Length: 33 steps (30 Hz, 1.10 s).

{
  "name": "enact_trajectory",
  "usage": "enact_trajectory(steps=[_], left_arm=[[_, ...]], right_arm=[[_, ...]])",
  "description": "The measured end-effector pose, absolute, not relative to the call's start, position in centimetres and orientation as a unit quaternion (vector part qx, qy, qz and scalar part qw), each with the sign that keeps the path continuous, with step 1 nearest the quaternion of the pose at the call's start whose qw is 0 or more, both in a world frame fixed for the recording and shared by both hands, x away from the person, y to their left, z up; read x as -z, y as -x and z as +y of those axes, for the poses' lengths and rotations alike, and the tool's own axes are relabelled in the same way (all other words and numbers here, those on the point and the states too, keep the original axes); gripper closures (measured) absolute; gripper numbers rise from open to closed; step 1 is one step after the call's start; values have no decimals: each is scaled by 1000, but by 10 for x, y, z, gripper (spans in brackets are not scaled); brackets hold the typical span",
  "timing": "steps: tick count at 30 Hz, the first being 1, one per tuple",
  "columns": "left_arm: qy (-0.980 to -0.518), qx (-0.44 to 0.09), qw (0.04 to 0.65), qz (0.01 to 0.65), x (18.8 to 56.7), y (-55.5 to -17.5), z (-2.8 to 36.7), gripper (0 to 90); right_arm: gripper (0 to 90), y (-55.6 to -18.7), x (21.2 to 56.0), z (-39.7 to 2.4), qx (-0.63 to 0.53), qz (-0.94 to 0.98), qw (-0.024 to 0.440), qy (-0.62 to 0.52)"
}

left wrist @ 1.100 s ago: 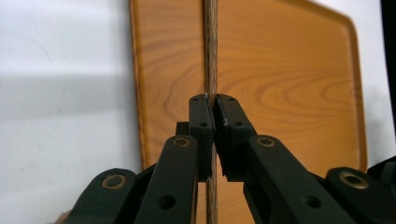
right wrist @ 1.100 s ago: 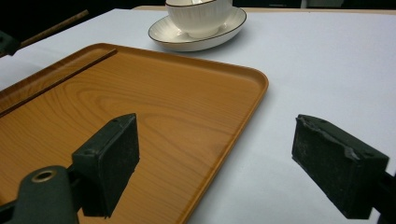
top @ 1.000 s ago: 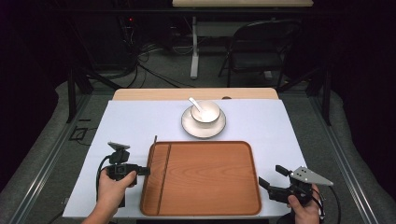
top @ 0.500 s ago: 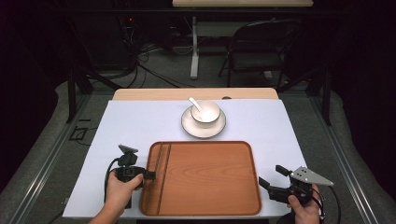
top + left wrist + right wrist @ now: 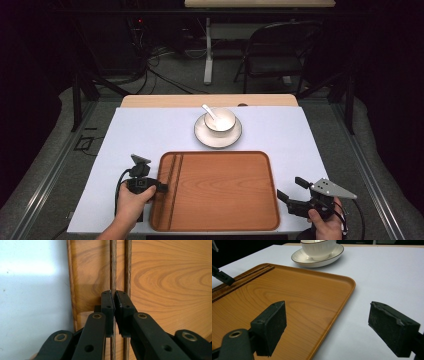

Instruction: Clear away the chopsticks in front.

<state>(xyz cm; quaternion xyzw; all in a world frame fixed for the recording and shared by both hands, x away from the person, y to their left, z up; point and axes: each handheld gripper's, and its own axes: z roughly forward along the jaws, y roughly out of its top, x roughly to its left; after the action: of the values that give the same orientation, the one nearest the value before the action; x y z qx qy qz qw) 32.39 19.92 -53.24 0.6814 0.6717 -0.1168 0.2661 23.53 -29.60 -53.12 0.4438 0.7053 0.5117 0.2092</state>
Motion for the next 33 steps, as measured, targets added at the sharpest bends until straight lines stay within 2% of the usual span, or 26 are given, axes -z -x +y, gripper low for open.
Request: enact_trajectory(steps=[23,33], left_arm=[[-679,116,274,672,532,-324,202,835],[-684,69,297,663,518,-321,213,753]], right_arm=[[147,-235,531,-295,-511,706,211,-443],[146,-235,531,-294,-512,705,212,-443]])
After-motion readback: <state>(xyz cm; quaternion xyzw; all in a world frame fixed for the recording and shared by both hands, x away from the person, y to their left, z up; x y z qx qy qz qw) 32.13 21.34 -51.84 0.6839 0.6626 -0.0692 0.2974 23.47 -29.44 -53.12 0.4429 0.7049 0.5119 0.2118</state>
